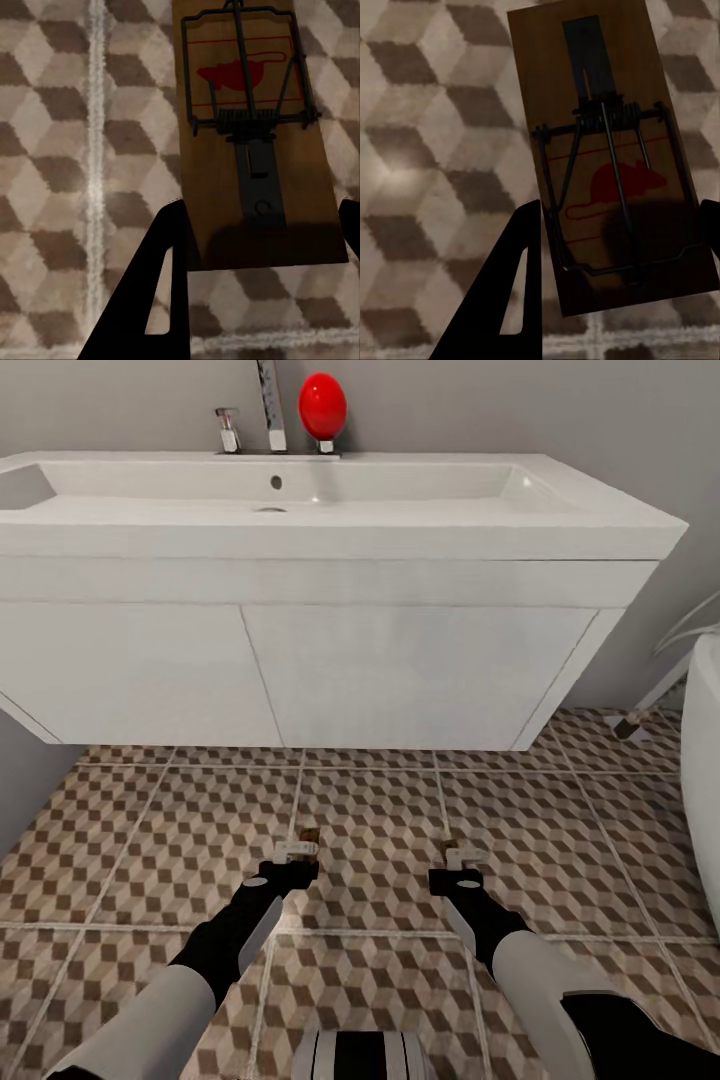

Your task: Take the four mousetraps from the cabinet in the bathroom and place them on the bathroom floor. Make sure all four end up on the same floor surface, and ensure that at least two of them are either under or directly next to the same bathroom sink.

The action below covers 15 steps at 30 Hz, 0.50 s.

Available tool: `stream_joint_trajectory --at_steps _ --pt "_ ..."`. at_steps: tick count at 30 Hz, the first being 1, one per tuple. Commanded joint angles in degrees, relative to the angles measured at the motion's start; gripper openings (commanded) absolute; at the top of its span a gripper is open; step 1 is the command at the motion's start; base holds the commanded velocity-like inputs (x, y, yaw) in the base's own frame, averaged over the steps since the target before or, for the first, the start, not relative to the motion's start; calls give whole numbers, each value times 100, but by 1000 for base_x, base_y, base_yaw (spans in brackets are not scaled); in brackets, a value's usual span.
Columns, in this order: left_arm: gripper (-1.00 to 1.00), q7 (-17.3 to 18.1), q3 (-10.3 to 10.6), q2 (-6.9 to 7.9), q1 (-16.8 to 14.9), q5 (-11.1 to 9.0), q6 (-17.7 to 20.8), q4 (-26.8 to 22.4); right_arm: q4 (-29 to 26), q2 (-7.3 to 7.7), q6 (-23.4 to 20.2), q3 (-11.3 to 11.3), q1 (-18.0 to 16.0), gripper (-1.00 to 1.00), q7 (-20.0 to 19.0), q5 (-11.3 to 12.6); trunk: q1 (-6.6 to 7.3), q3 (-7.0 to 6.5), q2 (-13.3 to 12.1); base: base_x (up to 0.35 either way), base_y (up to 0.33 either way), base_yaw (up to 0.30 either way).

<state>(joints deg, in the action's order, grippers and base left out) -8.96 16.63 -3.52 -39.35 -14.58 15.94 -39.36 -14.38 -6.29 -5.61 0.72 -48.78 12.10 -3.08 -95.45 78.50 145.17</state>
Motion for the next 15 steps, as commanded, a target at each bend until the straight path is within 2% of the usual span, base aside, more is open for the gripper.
stream_joint_trajectory --at_steps 1,15 --pt "-100 -62 31 6 -2 -48 24 -10 -12 -3 -40 7 0 -100 11 -24 -1 27 3 0 0 0" --pt "-100 -62 41 9 -2 0 -88 -13 -12 -4 12 7 0 -100 9 -17 -37 337 22 0 0 0"
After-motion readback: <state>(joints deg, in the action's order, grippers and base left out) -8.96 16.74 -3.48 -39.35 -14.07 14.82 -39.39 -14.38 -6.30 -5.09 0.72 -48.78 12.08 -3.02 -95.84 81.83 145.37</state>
